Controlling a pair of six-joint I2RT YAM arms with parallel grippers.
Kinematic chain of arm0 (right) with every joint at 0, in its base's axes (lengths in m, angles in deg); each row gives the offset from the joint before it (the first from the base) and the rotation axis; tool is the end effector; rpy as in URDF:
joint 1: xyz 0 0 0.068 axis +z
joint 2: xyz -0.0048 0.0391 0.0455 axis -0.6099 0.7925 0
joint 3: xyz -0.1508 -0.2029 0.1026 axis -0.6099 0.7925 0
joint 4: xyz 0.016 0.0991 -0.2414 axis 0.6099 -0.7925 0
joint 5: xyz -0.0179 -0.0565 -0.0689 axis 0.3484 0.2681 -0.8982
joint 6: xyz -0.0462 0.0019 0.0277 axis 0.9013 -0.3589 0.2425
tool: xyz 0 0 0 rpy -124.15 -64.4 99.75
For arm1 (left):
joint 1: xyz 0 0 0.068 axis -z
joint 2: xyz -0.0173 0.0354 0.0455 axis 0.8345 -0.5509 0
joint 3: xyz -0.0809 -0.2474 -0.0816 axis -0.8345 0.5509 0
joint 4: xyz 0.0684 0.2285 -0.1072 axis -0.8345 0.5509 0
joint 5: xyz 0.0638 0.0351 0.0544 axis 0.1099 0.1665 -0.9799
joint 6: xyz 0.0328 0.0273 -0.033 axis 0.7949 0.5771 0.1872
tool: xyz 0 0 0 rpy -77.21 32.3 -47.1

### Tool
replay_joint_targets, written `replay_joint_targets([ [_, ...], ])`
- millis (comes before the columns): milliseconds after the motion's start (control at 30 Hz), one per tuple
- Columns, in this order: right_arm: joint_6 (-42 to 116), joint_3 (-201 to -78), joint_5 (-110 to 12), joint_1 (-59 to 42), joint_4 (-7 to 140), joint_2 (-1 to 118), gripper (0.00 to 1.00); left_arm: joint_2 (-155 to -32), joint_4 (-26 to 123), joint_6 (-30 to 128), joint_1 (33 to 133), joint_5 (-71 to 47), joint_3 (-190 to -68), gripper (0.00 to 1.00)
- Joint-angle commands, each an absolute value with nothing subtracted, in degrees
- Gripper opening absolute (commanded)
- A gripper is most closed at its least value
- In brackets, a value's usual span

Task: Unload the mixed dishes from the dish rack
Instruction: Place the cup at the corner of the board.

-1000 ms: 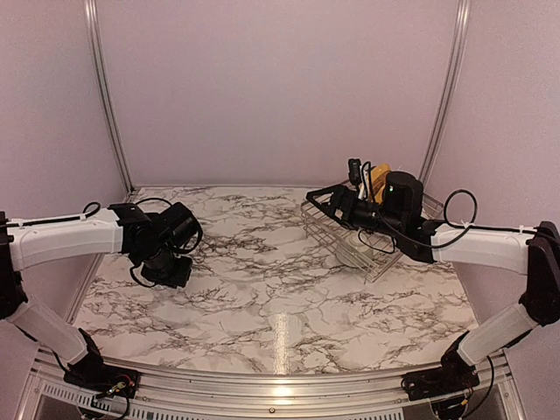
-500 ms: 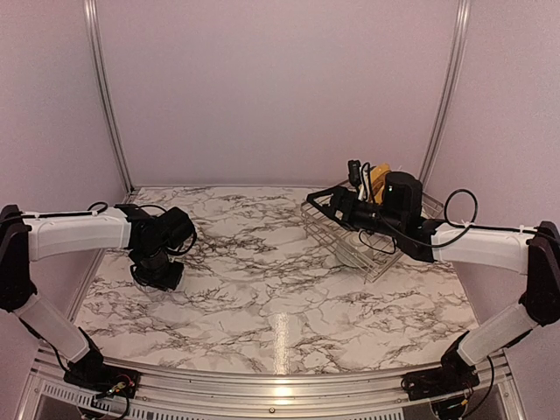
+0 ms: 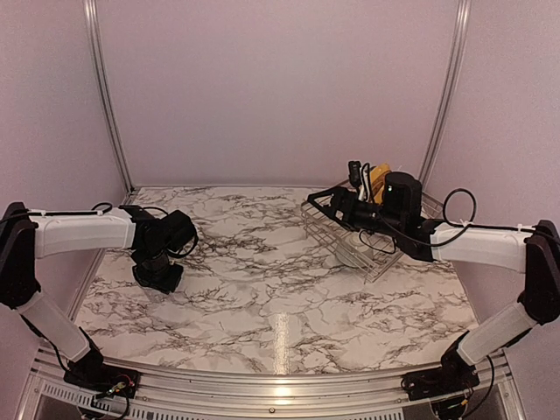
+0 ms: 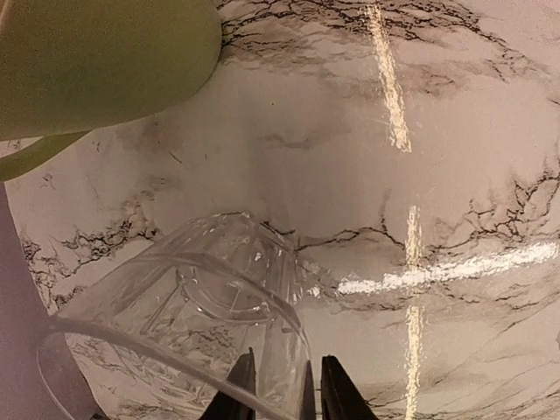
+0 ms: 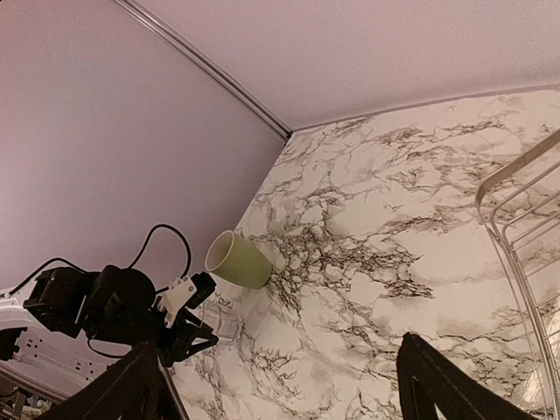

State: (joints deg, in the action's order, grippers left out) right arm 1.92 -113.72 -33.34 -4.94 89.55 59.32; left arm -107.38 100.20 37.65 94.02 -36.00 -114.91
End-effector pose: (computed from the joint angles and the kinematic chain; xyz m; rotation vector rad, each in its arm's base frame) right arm 0.2688 0.1888 0.2755 -0.1716 1.9111 1.2701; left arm 0.2236 -0.1590 0.1941 0.3190 2.8433 0.2302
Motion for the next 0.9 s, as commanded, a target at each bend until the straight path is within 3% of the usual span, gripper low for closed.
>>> replay_joint_targets([
  [0,3.01,-115.05,-33.26,-5.66,88.69,60.01,0.91,-106.53,103.70,37.30,93.75,-38.58,-116.44,0.33],
  [233,8.52,-117.95,-35.96,-5.67,80.91,60.79,0.91,-105.13,104.93,38.13,93.75,-39.37,-119.49,0.50],
  [367,14.86,-123.03,-40.81,-5.62,68.29,61.82,0.91,-104.03,105.93,38.51,93.75,-39.49,-122.45,0.58],
  [533,22.53,-127.92,-52.50,-5.68,52.78,62.17,0.91,-101.44,105.62,39.70,93.75,-39.15,-127.83,0.79],
  [700,26.99,-130.42,-62.53,-7.08,44.43,61.38,0.93,-99.35,102.48,41.45,93.75,-38.00,-129.56,0.88],
  [867,27.27,-133.33,-63.50,-10.58,38.78,64.46,0.94,-95.01,96.66,41.35,93.83,-35.06,-129.66,0.99],
])
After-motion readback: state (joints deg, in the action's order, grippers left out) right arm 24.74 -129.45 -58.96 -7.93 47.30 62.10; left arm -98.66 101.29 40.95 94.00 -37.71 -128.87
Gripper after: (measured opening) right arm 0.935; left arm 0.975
